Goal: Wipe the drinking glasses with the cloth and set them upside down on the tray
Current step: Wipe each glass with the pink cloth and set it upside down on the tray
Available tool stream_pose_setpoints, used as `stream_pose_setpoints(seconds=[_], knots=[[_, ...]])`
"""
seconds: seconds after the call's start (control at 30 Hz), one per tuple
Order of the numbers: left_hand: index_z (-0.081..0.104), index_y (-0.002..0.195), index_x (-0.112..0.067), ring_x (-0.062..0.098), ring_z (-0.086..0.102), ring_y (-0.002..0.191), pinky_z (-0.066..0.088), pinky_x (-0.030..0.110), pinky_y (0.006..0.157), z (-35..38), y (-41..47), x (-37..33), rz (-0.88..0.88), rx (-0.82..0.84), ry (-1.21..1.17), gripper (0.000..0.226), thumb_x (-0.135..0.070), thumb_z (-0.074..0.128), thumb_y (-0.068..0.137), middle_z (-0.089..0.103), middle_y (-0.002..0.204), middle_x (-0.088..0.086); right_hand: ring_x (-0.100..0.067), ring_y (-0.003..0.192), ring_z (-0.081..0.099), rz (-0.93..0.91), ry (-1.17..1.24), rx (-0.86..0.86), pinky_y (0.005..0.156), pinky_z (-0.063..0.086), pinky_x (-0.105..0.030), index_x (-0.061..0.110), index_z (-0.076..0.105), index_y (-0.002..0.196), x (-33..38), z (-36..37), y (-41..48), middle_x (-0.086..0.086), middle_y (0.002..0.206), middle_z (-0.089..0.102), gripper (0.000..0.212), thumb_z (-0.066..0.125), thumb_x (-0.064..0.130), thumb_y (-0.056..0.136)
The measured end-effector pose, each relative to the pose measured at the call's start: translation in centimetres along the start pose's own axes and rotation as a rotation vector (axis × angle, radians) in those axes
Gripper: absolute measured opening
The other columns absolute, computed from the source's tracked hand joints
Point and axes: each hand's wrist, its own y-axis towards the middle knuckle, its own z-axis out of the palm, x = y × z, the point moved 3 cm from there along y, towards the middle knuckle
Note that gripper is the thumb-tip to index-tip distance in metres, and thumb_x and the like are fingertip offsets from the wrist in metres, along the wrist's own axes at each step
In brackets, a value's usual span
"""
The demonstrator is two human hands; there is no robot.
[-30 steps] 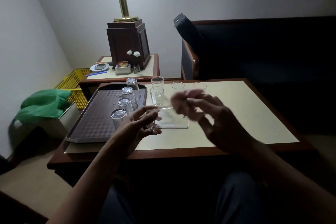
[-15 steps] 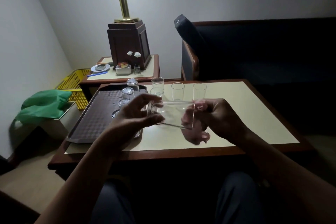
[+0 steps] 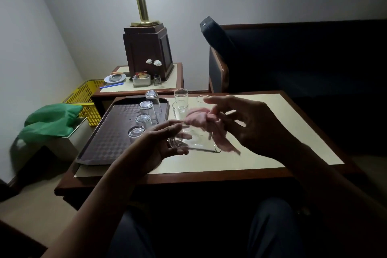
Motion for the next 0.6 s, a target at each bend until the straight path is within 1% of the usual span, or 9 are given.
stream_pose_setpoints(seconds=[0.07,0.13,0.2,0.27,0.33,0.4,0.43,0.5,0.6], knots=[[0.059,0.133,0.002,0.033,0.069,0.089,0.063,0.034,0.073,0.1,-0.2,0.1,0.032,0.040,0.010,0.047,-0.010,0.073,0.090,0.067,0.113,0.024,-0.006,0.092,0.069,-0.106,-0.110,-0.008,0.079,0.060,-0.019,0.014,0.078,0.120,-0.3,-0.1,0.4,0.001,0.105,0.075,0.028,0.077,0.017,0.092],[0.054,0.132,0.007,0.036,0.070,0.094,0.064,0.038,0.079,0.4,-0.6,-0.3,0.168,0.043,0.080,0.052,0.004,0.076,0.085,0.064,0.123,0.027,0.000,0.081,0.067,-0.046,-0.074,-0.049,0.071,0.059,-0.020,0.020,0.080,0.101,-1.2,0.3,0.2,0.009,0.091,0.075,0.011,0.079,0.023,0.091],[0.054,0.123,0.012,0.035,0.071,0.105,0.062,0.035,0.086,0.8,-0.9,-1.1,0.427,0.003,0.256,0.054,0.019,0.076,0.075,0.062,0.130,0.025,0.000,0.071,0.067,0.285,0.277,-0.023,0.065,0.055,-0.020,0.025,0.080,0.094,-2.5,1.5,-0.4,0.013,0.077,0.074,0.009,0.072,0.028,0.096],[0.059,0.117,0.010,0.014,0.069,0.117,0.056,0.018,0.090,1.4,-1.3,-2.2,0.652,-0.028,0.559,0.052,0.021,0.079,0.071,0.063,0.129,0.013,-0.014,0.068,0.065,0.596,0.600,0.054,0.063,0.053,-0.026,0.017,0.081,0.091,-3.7,3.3,-1.4,0.002,0.074,0.075,0.019,0.067,0.026,0.101],[0.059,0.128,0.000,-0.008,0.063,0.118,0.049,0.006,0.089,1.5,-1.1,-2.5,0.657,-0.015,0.767,0.062,0.013,0.084,0.073,0.060,0.132,-0.005,-0.023,0.076,0.069,0.658,0.695,0.051,0.065,0.057,-0.028,0.012,0.081,0.099,-4.2,3.6,-1.9,-0.006,0.083,0.078,0.017,0.069,0.024,0.098],[0.054,0.141,-0.013,-0.018,0.060,0.113,0.049,0.004,0.084,1.1,-0.9,-2.3,0.530,0.055,0.870,0.075,0.000,0.087,0.075,0.058,0.132,-0.014,-0.028,0.093,0.077,0.564,0.697,0.037,0.078,0.064,-0.036,0.008,0.078,0.115,-4.0,2.8,-1.4,-0.010,0.102,0.080,0.026,0.069,0.024,0.096],[0.053,0.142,-0.018,-0.018,0.060,0.112,0.050,0.004,0.083,1.0,-0.9,-2.1,0.479,0.100,0.930,0.075,-0.009,0.088,0.076,0.060,0.130,-0.016,-0.030,0.098,0.078,0.526,0.671,0.047,0.083,0.065,-0.041,0.007,0.076,0.120,-3.8,2.4,-1.0,-0.011,0.108,0.080,0.030,0.070,0.023,0.095],[0.056,0.138,-0.025,-0.012,0.064,0.109,0.051,0.006,0.084,1.0,-0.8,-1.4,0.479,0.111,1.067,0.070,-0.025,0.089,0.076,0.066,0.123,-0.016,-0.028,0.096,0.079,0.571,0.653,0.066,0.087,0.065,-0.045,0.006,0.076,0.115,-3.9,2.0,-0.5,-0.010,0.105,0.081,0.032,0.072,0.027,0.091],[0.059,0.133,-0.025,-0.012,0.066,0.101,0.052,0.007,0.083,0.9,-0.4,-0.5,0.590,-0.133,1.142,0.067,-0.032,0.091,0.075,0.068,0.115,-0.018,-0.021,0.086,0.080,0.851,0.903,0.114,0.080,0.065,-0.037,0.003,0.073,0.109,-4.4,2.8,-1.1,-0.010,0.099,0.081,0.041,0.068,0.036,0.085]])
